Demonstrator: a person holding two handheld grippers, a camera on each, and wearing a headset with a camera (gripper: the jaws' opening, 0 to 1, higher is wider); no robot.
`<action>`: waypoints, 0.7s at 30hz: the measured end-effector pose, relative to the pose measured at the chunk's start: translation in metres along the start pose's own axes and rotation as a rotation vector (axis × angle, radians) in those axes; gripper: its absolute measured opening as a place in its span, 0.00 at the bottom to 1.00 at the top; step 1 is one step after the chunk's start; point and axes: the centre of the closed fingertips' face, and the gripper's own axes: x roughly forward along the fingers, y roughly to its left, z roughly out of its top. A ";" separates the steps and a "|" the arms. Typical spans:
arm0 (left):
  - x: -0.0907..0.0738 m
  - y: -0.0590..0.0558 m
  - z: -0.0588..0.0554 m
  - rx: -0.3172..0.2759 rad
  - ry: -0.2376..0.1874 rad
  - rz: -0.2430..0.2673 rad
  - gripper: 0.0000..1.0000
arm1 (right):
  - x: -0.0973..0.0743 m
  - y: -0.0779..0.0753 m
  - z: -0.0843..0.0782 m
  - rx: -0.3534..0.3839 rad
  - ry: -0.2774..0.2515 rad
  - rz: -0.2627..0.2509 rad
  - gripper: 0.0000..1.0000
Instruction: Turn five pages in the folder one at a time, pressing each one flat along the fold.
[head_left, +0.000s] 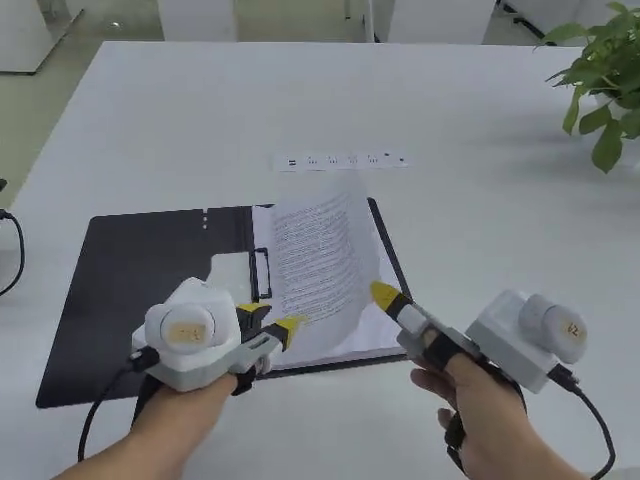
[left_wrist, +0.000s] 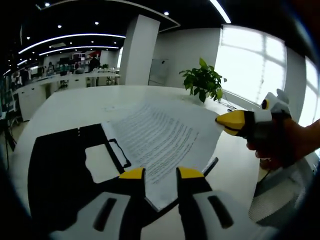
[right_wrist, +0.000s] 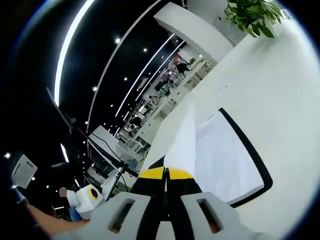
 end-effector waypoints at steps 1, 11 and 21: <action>-0.010 0.005 0.000 0.011 -0.004 0.008 0.22 | 0.004 0.010 -0.004 -0.009 0.008 0.026 0.00; -0.079 0.043 -0.006 -0.020 -0.043 0.090 0.22 | 0.039 0.070 -0.047 -0.068 0.114 0.157 0.00; -0.120 0.070 -0.015 -0.048 -0.066 0.167 0.22 | 0.075 0.097 -0.100 -0.101 0.214 0.174 0.00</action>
